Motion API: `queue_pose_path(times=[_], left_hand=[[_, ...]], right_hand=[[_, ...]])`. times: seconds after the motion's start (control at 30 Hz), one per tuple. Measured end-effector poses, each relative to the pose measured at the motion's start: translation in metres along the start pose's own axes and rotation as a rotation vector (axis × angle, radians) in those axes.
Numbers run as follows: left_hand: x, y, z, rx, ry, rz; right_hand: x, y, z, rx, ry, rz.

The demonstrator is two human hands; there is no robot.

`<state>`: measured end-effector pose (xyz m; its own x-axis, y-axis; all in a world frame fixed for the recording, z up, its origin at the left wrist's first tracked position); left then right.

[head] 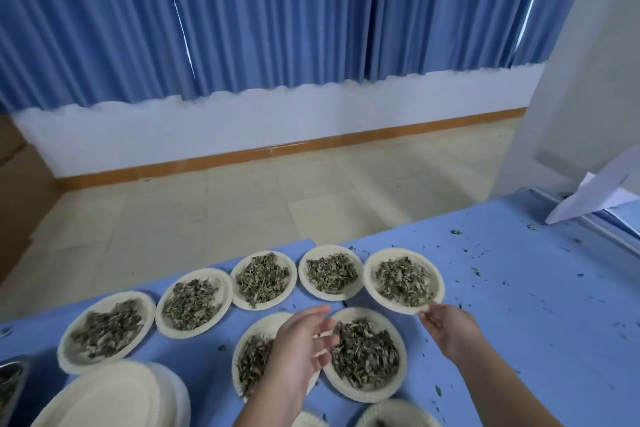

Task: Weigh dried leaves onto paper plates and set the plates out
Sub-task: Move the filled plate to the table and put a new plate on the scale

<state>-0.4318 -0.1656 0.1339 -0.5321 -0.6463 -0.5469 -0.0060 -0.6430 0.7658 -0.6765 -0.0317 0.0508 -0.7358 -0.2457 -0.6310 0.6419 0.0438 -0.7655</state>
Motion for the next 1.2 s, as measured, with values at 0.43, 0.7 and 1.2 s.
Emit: queue_pose_path(times=[0.43, 0.7, 1.2], left_hand=[[0.049, 0.001, -0.002, -0.120, 0.007, -0.018], [0.037, -0.001, -0.008, -0.209, 0.009, -0.027], [-0.080, 0.036, -0.128, -0.308, 0.060, 0.100]], right_hand=[[0.075, 0.007, 0.032, 0.060, 0.150, 0.066], [0.064, -0.003, 0.041, 0.031, 0.001, 0.071], [-0.108, 0.046, 0.068, 0.008, -0.372, 0.029]])
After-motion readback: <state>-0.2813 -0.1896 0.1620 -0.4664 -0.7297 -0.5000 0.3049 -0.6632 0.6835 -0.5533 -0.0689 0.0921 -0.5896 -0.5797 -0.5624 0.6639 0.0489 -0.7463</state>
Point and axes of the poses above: each hand's wrist, its own x-axis towards the middle knuckle, its own z-axis out of the palm, y = z × x, the point moved 5 cm from there along x, towards the middle knuckle, and after that the axes turned 8 degrees about -x, right-handed, at the moved point
